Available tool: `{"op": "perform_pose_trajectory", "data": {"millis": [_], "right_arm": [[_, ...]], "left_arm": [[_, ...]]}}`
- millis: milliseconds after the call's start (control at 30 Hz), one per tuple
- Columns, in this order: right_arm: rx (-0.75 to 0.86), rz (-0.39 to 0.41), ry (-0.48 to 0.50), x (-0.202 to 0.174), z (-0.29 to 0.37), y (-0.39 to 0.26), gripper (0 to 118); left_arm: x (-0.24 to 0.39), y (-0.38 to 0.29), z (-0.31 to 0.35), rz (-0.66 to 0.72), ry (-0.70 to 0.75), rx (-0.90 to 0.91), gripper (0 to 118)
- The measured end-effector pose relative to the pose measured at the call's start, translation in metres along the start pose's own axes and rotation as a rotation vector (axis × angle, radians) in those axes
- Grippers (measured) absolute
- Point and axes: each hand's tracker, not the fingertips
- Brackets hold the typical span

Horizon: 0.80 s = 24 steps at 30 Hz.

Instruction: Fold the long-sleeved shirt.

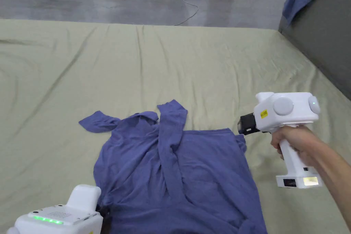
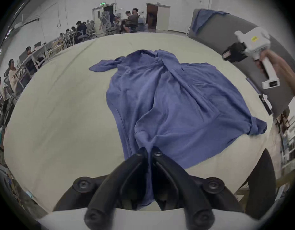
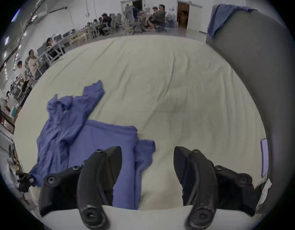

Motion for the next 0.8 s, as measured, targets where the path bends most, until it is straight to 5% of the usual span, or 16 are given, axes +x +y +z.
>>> {"op": "perform_pose_trajectory", "data": {"millis": [233, 333, 433, 533, 633, 800], "right_arm": [[-0.111, 0.008, -0.031, -0.003, -0.055, 0.008, 59], [-0.133, 0.014, -0.049, -0.003, -0.074, 0.010, 34], [-0.165, 0.032, -0.018, -0.013, -0.080, 0.003, 27], [-0.150, 0.120, -0.100, -0.028, -0.084, -0.003, 25], [-0.150, 0.154, -0.125, -0.038, -0.087, -0.001, 4], [0.001, 0.051, -0.066, -0.017, -0.030, 0.012, 2]], "left_arm": [[0.011, 0.003, 0.002, 0.018, -0.022, 0.002, 1], [0.016, 0.002, 0.001, 0.014, -0.026, -0.001, 1], [0.016, 0.003, -0.003, 0.018, -0.033, -0.008, 1], [0.014, 0.004, -0.006, 0.019, -0.033, -0.007, 1], [0.014, 0.007, -0.005, 0.008, -0.021, -0.005, 1], [-0.005, 0.042, 0.012, 0.062, 0.038, 0.154, 1]]}}
